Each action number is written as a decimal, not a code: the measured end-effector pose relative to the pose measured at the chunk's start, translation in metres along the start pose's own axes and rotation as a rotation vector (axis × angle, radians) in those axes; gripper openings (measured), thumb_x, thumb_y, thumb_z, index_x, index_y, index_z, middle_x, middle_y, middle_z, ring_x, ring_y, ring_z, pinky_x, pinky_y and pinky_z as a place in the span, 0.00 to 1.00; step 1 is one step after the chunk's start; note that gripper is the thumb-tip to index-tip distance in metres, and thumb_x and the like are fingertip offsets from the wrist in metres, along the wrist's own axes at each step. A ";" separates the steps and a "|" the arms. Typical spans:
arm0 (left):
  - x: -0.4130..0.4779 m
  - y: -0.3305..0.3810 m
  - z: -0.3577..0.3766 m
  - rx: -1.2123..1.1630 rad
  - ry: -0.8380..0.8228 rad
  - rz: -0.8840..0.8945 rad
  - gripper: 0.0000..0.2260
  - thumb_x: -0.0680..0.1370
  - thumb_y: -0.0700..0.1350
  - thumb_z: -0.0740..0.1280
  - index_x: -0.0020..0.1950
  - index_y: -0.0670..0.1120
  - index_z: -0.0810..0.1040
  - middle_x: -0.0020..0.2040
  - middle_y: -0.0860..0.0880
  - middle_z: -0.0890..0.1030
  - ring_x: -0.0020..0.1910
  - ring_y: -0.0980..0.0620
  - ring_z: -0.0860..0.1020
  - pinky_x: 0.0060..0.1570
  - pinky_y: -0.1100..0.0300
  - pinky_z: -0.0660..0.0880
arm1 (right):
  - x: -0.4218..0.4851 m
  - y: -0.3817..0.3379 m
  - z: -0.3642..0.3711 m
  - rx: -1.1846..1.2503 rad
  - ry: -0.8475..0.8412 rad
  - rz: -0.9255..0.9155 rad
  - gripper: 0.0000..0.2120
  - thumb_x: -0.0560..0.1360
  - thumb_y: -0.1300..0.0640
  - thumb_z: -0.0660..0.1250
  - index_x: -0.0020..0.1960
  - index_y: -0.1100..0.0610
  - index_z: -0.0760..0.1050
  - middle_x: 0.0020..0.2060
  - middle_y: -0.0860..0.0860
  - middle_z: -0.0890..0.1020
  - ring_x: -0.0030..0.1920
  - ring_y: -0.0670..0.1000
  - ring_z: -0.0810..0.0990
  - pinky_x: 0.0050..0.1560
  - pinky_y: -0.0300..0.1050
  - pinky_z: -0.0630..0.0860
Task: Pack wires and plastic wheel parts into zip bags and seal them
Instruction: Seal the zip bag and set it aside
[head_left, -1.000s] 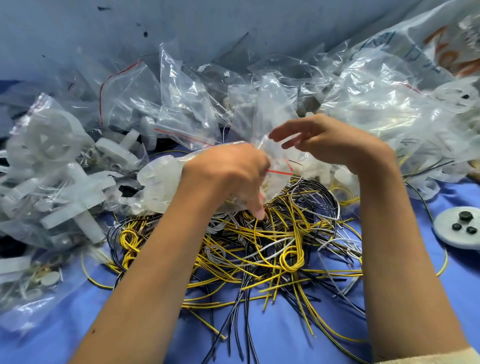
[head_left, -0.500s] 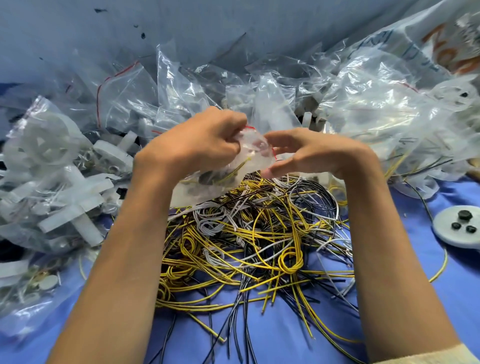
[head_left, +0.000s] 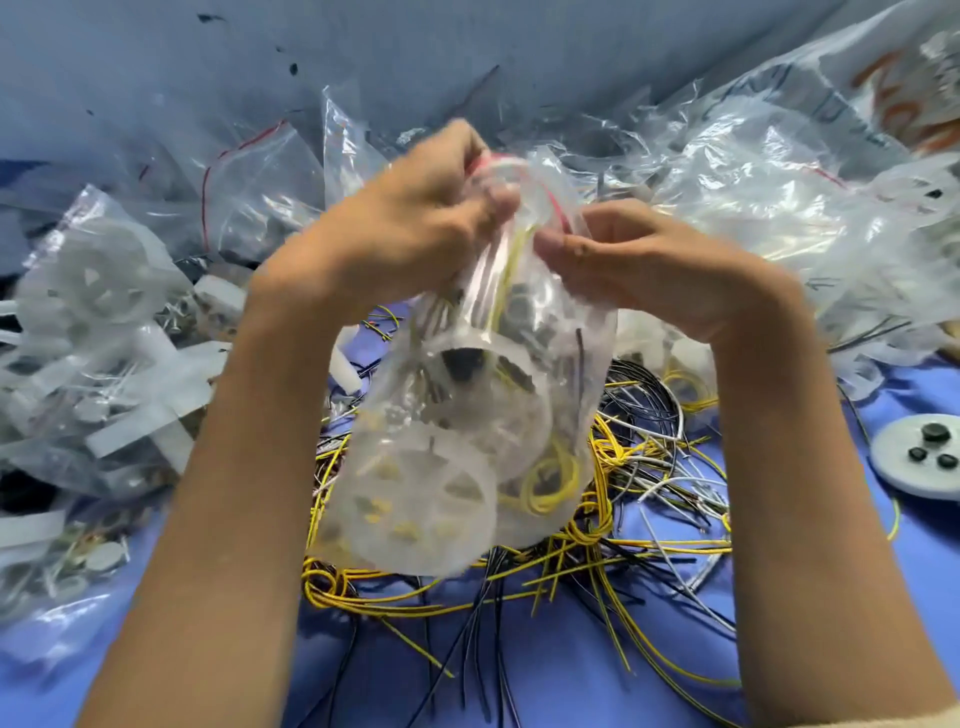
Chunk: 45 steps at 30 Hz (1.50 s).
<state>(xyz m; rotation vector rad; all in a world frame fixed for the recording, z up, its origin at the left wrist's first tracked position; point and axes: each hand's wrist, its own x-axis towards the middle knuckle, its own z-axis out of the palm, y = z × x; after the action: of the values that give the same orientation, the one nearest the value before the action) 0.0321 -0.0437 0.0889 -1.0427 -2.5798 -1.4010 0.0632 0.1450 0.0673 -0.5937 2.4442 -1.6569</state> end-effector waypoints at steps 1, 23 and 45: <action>0.001 -0.007 0.003 0.015 -0.068 -0.059 0.08 0.81 0.43 0.59 0.43 0.49 0.64 0.34 0.49 0.68 0.27 0.58 0.66 0.26 0.66 0.66 | 0.001 0.003 0.000 -0.068 0.037 0.039 0.12 0.71 0.45 0.66 0.35 0.53 0.76 0.26 0.41 0.74 0.27 0.39 0.70 0.28 0.31 0.68; 0.012 -0.050 -0.011 0.246 0.086 -0.181 0.13 0.80 0.52 0.61 0.37 0.50 0.72 0.37 0.49 0.76 0.36 0.52 0.74 0.43 0.59 0.70 | 0.004 0.017 -0.017 -0.202 0.369 0.227 0.11 0.78 0.49 0.63 0.39 0.51 0.71 0.41 0.48 0.76 0.44 0.42 0.75 0.49 0.39 0.73; 0.007 -0.056 -0.021 -0.119 0.326 -0.291 0.08 0.77 0.35 0.66 0.54 0.43 0.72 0.38 0.48 0.79 0.28 0.64 0.78 0.39 0.68 0.75 | -0.002 0.016 -0.020 0.039 0.552 0.234 0.11 0.78 0.55 0.64 0.38 0.54 0.77 0.36 0.48 0.81 0.33 0.39 0.76 0.36 0.29 0.71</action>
<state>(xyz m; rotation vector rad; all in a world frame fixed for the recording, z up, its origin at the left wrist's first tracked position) -0.0108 -0.0763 0.0626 -0.4067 -2.4991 -1.6412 0.0550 0.1686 0.0602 0.1856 2.6814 -1.9561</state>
